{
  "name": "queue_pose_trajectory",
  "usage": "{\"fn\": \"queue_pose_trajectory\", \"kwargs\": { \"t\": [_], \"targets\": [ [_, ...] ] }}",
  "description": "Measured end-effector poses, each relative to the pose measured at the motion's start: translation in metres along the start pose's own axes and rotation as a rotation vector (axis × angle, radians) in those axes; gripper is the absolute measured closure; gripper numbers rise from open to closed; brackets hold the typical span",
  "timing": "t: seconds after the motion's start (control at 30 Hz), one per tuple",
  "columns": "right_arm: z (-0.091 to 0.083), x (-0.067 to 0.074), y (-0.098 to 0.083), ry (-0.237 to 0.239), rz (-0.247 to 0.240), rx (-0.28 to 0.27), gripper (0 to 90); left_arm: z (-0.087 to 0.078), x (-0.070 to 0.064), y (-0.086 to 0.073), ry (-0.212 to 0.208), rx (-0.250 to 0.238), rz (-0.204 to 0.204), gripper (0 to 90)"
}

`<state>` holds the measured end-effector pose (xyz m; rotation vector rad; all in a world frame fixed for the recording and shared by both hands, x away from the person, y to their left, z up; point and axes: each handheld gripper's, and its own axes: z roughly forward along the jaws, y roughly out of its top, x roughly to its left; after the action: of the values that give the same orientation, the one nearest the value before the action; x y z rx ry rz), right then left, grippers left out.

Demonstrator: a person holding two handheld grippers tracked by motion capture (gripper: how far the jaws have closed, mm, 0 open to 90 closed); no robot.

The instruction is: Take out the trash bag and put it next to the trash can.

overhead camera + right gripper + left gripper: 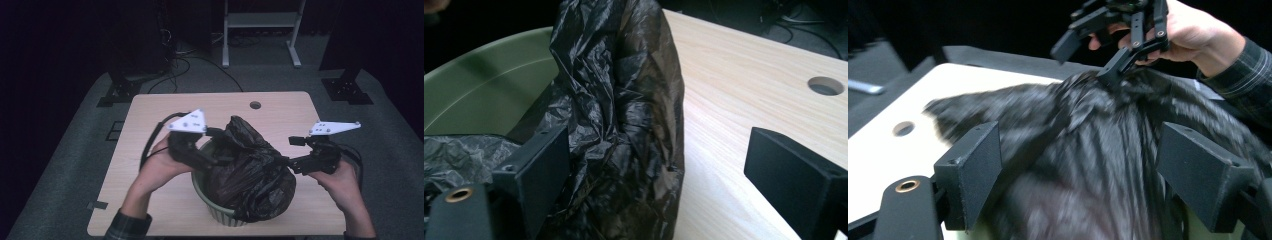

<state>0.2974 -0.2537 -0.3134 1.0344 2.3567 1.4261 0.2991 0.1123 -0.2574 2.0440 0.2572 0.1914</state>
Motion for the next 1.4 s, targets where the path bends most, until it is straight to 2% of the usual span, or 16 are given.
{"fn": "queue_pose_trajectory", "kwargs": {
  "t": [0.03, 0.07, 0.13, 0.3, 0.33, 0.5, 0.53, 0.67, 0.73, 0.8, 0.9, 1.0, 1.03, 1.07, 1.2, 1.4],
  "targets": [
    [0.000, 0.000, 0.000, 0.000, 0.000, 0.000, 10.2, 0.000, 0.000, 0.000, 0.000, 0.000, 0.000, 17.1],
    [0.005, 0.001, 0.000, 0.006, -0.004, 0.013, 12.5, -0.018, -0.001, -0.013, 0.035, -0.006, -0.014, 17.1],
    [0.009, 0.002, -0.001, 0.017, 0.002, 0.027, 13.8, -0.025, -0.002, -0.021, 0.052, -0.006, -0.023, 17.1],
    [0.017, 0.004, -0.002, 0.038, -0.005, 0.056, 24.1, -0.059, -0.003, -0.069, 0.145, 0.008, -0.095, 14.8],
    [0.017, 0.004, -0.002, 0.038, -0.005, 0.056, 24.1, -0.059, -0.003, -0.069, 0.145, 0.008, -0.095, 14.7],
    [0.021, 0.006, -0.001, 0.112, 0.007, 0.077, 45.0, -0.069, -0.007, -0.113, 0.196, 0.022, -0.133, 10.4],
    [0.021, 0.007, -0.001, 0.109, 0.001, 0.069, 49.8, -0.069, -0.007, -0.119, 0.201, 0.023, -0.139, 10.4],
    [0.020, 0.010, 0.001, 0.077, -0.008, 0.067, 54.2, -0.066, -0.008, -0.138, 0.203, 0.019, -0.167, 10.0],
    [0.014, 0.012, 0.002, 0.045, -0.019, 0.019, 63.1, -0.061, -0.009, -0.154, 0.208, 0.011, -0.189, 10.0],
    [0.011, 0.013, 0.003, 0.020, -0.028, -0.001, 70.0, -0.059, -0.009, -0.159, 0.208, 0.007, -0.193, 10.0],
    [0.010, 0.014, 0.004, 0.006, -0.028, -0.005, 73.2, -0.052, -0.008, -0.174, 0.208, -0.001, -0.215, 9.9],
    [0.003, 0.012, 0.003, 0.016, -0.026, -0.075, 90.0, -0.046, -0.006, -0.186, 0.215, -0.002, -0.233, 9.6],
    [0.003, 0.012, 0.003, 0.016, -0.026, -0.075, 90.0, -0.044, -0.005, -0.190, 0.217, -0.004, -0.240, 9.6],
    [0.000, 0.008, 0.003, 0.060, -0.003, -0.110, 90.0, -0.040, -0.003, -0.197, 0.222, -0.008, -0.249, 9.0],
    [-0.003, 0.005, 0.005, 0.073, -0.003, -0.172, 90.0, -0.032, 0.000, -0.209, 0.221, -0.008, -0.270, 6.0],
    [-0.016, 0.001, 0.014, 0.121, -0.007, -0.359, 90.0, -0.024, 0.003, -0.219, 0.220, 0.003, -0.284, 2.1]
  ]
}}
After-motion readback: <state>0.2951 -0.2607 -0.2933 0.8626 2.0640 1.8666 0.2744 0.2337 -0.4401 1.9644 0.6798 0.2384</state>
